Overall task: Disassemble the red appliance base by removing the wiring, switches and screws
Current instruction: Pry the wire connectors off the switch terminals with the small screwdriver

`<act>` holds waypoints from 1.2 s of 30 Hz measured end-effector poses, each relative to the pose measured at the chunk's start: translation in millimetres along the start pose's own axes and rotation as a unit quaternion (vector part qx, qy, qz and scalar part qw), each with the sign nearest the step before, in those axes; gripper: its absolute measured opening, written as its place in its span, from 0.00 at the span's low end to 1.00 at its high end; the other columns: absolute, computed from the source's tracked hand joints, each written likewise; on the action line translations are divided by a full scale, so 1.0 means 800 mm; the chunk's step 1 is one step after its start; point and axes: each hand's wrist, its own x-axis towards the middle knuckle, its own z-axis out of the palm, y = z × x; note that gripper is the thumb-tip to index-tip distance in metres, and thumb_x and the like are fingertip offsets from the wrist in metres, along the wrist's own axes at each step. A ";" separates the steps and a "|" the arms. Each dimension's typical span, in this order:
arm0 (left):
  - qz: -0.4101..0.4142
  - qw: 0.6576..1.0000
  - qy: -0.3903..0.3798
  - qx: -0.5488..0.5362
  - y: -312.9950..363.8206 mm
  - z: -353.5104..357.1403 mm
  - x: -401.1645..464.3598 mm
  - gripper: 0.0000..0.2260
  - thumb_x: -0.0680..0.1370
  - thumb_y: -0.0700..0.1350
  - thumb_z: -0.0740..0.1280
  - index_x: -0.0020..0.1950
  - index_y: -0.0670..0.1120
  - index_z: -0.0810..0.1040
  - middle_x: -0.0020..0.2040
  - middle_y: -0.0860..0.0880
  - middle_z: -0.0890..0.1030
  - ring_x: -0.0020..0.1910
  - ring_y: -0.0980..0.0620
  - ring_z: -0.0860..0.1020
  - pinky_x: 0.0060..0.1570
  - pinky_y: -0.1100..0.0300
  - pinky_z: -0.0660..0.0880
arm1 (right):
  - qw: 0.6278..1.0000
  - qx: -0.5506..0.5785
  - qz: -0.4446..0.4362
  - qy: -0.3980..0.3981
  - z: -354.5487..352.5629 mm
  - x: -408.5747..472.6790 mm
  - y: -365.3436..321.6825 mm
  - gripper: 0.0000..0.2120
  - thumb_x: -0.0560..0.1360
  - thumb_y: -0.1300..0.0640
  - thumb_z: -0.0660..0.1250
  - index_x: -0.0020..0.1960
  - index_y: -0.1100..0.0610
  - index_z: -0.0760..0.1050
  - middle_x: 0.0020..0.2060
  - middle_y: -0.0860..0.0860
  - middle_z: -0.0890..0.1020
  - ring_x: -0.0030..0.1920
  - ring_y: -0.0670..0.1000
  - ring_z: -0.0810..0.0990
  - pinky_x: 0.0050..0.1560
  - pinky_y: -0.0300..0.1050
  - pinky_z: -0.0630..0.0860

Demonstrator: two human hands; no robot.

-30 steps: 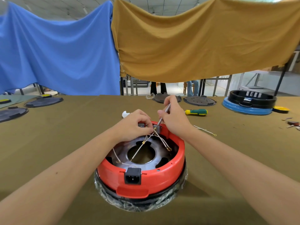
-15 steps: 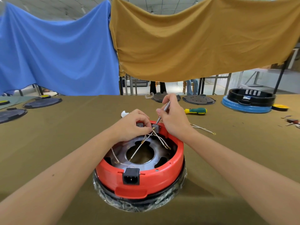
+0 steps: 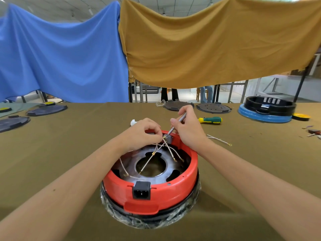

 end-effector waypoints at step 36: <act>-0.132 0.915 0.241 -0.297 0.119 0.024 -0.037 0.08 0.79 0.35 0.66 0.51 0.45 0.83 0.41 0.44 0.81 0.38 0.53 0.81 0.43 0.59 0.81 | 0.985 0.125 0.072 0.099 -0.131 -0.080 -0.042 0.11 0.80 0.63 0.64 0.49 0.50 0.81 0.45 0.54 0.82 0.45 0.48 0.79 0.52 0.45 0.78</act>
